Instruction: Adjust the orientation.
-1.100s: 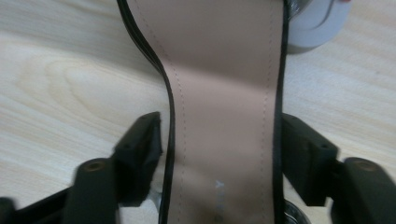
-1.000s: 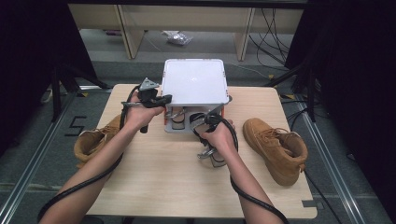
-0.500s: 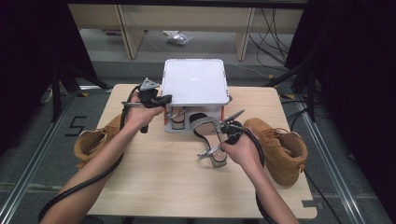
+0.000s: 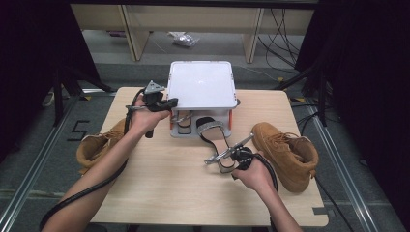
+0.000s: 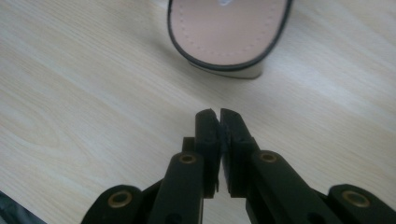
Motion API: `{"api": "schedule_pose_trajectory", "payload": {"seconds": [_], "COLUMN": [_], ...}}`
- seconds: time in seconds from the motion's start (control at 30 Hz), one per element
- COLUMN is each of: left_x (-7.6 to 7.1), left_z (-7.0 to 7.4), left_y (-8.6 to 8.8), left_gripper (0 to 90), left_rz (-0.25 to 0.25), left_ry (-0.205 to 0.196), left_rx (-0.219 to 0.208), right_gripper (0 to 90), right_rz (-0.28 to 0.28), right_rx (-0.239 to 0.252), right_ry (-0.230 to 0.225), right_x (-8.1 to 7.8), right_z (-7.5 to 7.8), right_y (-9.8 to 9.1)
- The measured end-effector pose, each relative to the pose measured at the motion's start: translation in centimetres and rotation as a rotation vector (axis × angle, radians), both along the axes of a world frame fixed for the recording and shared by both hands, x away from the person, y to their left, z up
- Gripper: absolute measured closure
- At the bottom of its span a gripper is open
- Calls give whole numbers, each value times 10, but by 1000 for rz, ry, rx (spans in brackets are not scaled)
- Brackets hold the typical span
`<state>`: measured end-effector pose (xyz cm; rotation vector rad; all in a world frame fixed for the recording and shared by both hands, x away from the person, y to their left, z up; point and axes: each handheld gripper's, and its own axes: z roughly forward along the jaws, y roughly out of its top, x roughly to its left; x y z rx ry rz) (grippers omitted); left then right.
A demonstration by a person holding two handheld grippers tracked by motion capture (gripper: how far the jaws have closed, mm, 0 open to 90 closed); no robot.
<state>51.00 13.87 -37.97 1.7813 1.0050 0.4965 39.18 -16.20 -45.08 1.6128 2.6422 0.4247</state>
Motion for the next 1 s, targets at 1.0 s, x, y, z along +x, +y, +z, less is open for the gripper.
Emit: {"api": "schedule_pose_trajectory", "payload": {"seconds": [1.0], "left_x": [0], "left_z": [0], "left_y": [-1], "left_gripper": [895], "left_rz": [1], "left_ry": [-5], "left_rx": [2], "right_gripper": [889], "right_rz": [-13], "right_rx": [52], "right_ry": [-21], "right_x": [12], "right_z": [-12], "right_y": [38]}}
